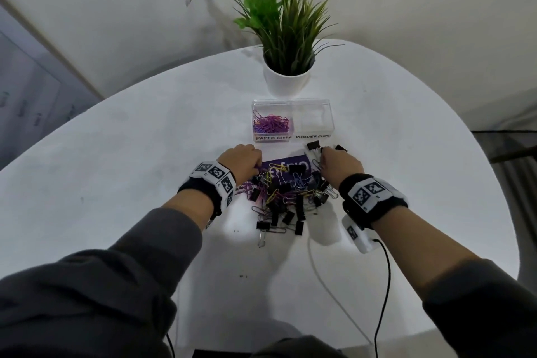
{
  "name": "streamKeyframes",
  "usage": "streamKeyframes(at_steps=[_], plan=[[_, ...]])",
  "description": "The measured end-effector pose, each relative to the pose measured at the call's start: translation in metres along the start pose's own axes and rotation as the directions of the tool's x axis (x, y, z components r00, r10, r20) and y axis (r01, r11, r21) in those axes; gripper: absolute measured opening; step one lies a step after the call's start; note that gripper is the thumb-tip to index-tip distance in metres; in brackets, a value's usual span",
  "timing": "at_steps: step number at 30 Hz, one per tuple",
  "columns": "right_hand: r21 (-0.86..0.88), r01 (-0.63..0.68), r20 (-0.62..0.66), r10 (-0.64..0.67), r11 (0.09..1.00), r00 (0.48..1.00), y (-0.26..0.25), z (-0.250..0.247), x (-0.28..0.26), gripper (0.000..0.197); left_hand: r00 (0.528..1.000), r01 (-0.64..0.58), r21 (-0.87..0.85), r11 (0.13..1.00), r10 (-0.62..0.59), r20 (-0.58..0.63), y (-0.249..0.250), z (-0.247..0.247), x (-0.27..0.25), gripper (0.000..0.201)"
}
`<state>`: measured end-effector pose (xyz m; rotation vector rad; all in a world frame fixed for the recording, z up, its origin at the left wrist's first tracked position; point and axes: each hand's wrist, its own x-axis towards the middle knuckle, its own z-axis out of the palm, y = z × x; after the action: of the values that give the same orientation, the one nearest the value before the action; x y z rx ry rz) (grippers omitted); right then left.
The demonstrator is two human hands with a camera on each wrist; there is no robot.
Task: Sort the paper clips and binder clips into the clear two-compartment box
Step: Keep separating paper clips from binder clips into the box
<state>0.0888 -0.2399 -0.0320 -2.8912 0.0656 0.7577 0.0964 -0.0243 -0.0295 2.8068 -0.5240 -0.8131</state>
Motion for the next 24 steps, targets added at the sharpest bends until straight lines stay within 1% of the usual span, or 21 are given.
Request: streamKeyframes(at_steps=[2, 5, 7, 10, 12, 14, 17, 19, 20, 22, 24], plan=[[0.008, -0.009, 0.010, 0.009, 1.000, 1.000, -0.001, 0.000, -0.001, 0.024, 0.999, 0.031, -0.055, 0.998, -0.030, 0.015, 0.000, 0.000, -0.002, 0.025], [0.006, 0.005, 0.050, -0.005, 1.000, 0.999, -0.003, -0.005, -0.004, 0.024, 0.999, 0.034, -0.067, 0.997, -0.031, 0.037, -0.001, -0.001, -0.006, 0.026], [0.022, 0.049, 0.018, -0.049, 0.999, 0.999, -0.005, -0.008, -0.007, 0.021, 1.000, 0.024, -0.062, 0.998, -0.023, 0.017, -0.002, -0.002, -0.010, 0.027], [0.130, 0.154, -0.074, -0.145, 0.980, 0.987, -0.012, -0.013, -0.009, 0.007, 0.996, 0.043, -0.132, 0.990, -0.053, -0.076, -0.007, -0.007, -0.014, 0.030], [0.217, 0.220, -0.066, -0.211, 0.951, 0.975, -0.021, -0.016, -0.008, 0.017, 0.988, 0.077, -0.186, 0.979, -0.099, -0.114, -0.010, -0.009, -0.016, 0.029], [0.263, 0.260, -0.052, -0.256, 0.929, 0.965, -0.030, -0.016, -0.005, 0.014, 0.986, 0.107, -0.206, 0.973, -0.131, -0.105, -0.012, -0.009, -0.017, 0.029], [0.214, 0.278, 0.002, -0.285, 0.936, 0.958, -0.042, -0.010, -0.002, 0.012, 0.992, 0.125, -0.198, 0.972, -0.128, 0.000, -0.010, -0.007, -0.021, 0.028], [0.178, 0.275, 0.044, -0.286, 0.945, 0.957, -0.049, -0.003, -0.001, 0.008, 0.995, 0.100, -0.157, 0.983, -0.095, 0.039, -0.009, -0.003, -0.025, 0.031], [0.170, 0.271, 0.053, -0.284, 0.947, 0.957, -0.051, -0.001, 0.000, 0.008, 0.996, 0.083, -0.133, 0.988, -0.080, 0.029, -0.009, 0.000, -0.026, 0.033], [0.137, 0.270, 0.046, -0.279, 0.953, 0.959, -0.057, 0.003, 0.002, 0.017, 0.997, 0.072, -0.114, 0.991, -0.075, -0.024, -0.010, 0.004, -0.027, 0.035], [0.098, 0.264, 0.032, -0.268, 0.960, 0.963, -0.062, 0.006, 0.005, 0.025, 0.993, 0.086, -0.113, 0.990, -0.095, -0.075, -0.010, 0.007, -0.025, 0.034]])
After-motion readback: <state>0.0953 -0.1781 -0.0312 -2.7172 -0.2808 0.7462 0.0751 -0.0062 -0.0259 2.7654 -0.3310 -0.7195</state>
